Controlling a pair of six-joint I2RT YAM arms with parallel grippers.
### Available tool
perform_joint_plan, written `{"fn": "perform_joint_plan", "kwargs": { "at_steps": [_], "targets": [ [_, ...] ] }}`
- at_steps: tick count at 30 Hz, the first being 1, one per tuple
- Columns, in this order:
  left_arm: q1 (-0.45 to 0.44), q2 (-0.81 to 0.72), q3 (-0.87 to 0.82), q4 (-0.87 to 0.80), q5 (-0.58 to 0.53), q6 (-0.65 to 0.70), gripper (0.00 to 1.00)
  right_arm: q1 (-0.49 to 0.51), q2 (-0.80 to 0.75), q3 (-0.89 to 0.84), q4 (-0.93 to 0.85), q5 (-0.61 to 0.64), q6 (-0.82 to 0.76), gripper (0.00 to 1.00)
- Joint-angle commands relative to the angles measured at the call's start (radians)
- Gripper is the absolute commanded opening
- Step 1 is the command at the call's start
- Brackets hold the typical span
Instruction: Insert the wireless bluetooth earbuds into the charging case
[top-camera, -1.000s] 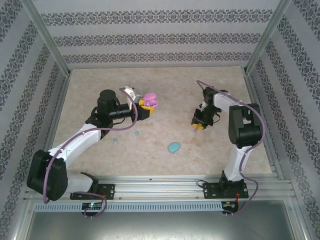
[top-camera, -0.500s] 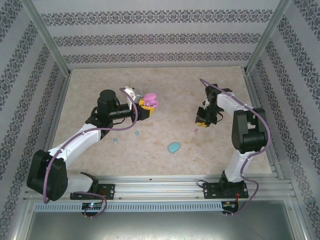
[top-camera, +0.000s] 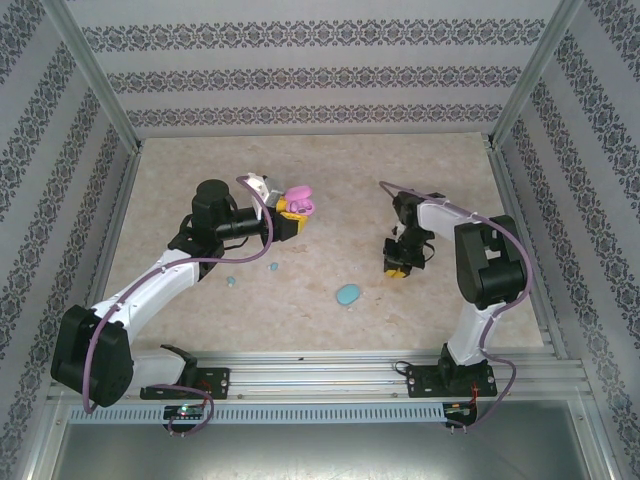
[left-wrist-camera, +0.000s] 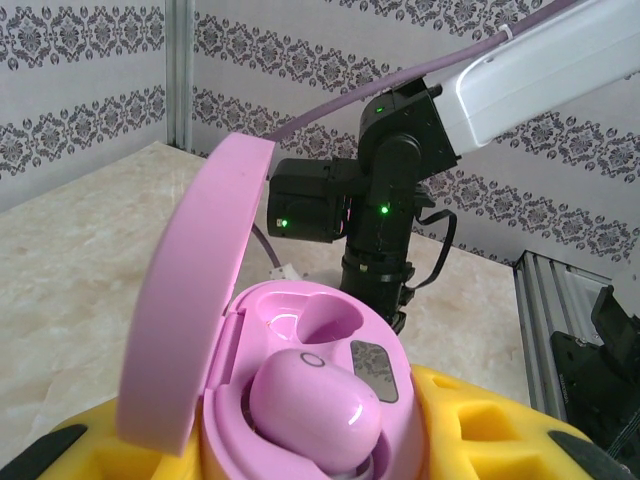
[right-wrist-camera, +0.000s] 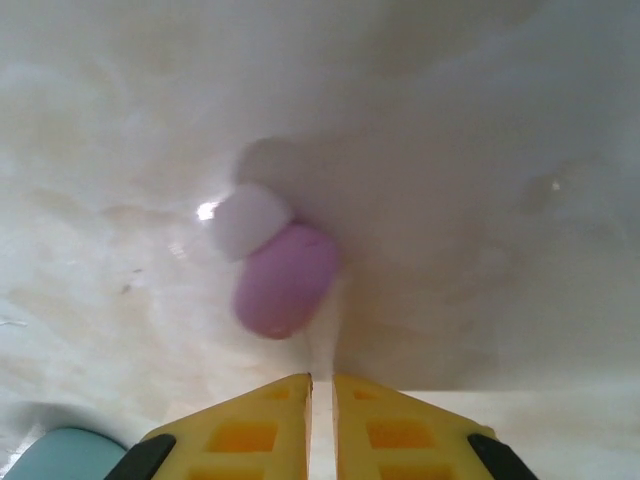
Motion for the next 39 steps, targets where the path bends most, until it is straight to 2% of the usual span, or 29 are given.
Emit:
{"fn": "perform_joint_plan", "kwargs": {
  "at_steps": [1,12,24,29,35,39],
  "targets": [
    [-0.015,-0.028,-0.008,-0.006,0.01,0.023,0.26,0.016,0.028,0.04,0.005,0.014,0.029,0.13],
    [-0.015,-0.042,-0.019,-0.017,0.001,0.03,0.26,0.02,0.14,0.267,-0.058,0.055,-0.014,0.12],
    [-0.015,-0.031,-0.009,-0.025,0.0,0.036,0.26,-0.009,0.156,0.446,-0.11,-0.026,-0.052,0.12],
    [-0.015,-0.029,-0.009,-0.028,-0.001,0.037,0.26,-0.008,0.15,0.459,-0.146,0.059,-0.132,0.17],
    [-0.014,-0.03,-0.01,-0.04,-0.001,0.044,0.26,0.09,0.129,0.443,-0.178,0.26,-0.37,0.21],
    [-0.014,-0.025,-0.006,-0.038,0.003,0.043,0.26,0.134,0.136,0.446,-0.174,0.35,-0.431,0.23]
  ]
}}
